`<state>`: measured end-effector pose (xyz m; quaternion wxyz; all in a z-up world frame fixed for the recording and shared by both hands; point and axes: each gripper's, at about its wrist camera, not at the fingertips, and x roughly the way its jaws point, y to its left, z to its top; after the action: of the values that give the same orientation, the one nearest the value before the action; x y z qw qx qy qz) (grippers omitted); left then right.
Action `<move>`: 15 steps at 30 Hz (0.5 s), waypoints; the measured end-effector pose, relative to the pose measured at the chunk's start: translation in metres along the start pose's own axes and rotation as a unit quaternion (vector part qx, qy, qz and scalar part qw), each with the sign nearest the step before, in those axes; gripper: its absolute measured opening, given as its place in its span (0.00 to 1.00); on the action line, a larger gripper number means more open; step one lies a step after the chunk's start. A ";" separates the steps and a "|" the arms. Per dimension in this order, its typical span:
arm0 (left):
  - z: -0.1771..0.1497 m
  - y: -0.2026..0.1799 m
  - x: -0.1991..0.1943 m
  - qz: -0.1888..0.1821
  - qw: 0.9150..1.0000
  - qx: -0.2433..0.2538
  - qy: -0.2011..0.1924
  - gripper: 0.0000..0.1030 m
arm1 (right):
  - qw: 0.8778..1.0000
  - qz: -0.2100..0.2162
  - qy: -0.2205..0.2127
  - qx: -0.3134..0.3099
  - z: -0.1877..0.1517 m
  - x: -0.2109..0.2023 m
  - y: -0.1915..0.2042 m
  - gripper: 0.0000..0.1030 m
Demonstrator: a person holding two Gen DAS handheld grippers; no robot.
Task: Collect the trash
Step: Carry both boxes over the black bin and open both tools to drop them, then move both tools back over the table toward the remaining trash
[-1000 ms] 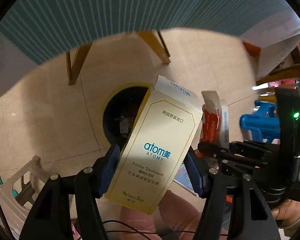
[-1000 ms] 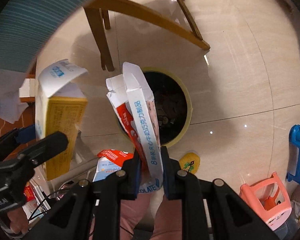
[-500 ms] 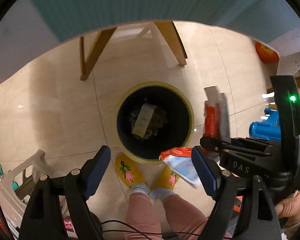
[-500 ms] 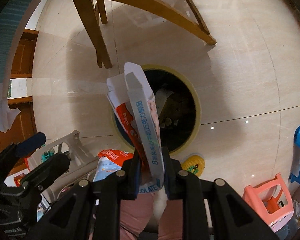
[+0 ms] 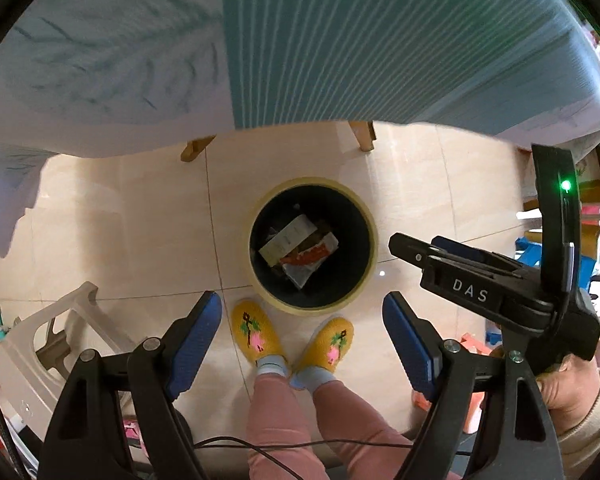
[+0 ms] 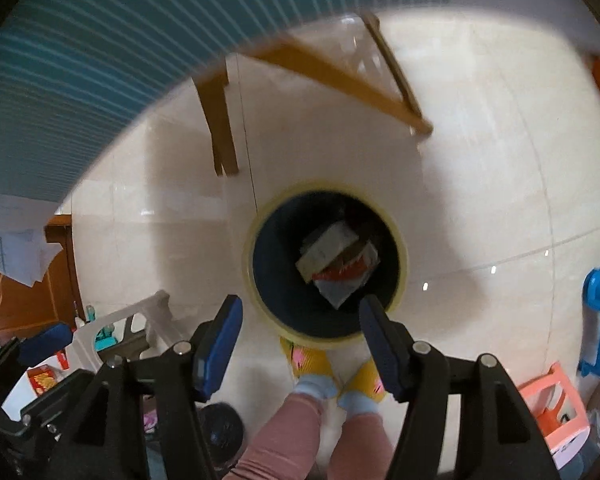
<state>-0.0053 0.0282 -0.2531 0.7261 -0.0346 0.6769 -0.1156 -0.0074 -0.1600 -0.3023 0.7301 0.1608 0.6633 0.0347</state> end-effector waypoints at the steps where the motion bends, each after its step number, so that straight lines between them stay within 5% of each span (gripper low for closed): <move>1: 0.000 0.001 -0.008 -0.001 1.000 -0.003 -0.005 0.78 | 1.000 0.002 -0.005 -0.001 -0.001 -0.005 0.002 0.59; 15: -0.002 -0.020 -0.161 -0.021 0.995 -0.008 -0.093 0.78 | 0.995 0.052 -0.082 -0.029 -0.035 -0.155 0.029 0.59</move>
<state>-0.0186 0.0432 -0.0923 0.7828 -0.0645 0.6068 -0.1216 -0.0550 -0.1671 -0.1480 0.7834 0.1762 0.5909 0.0781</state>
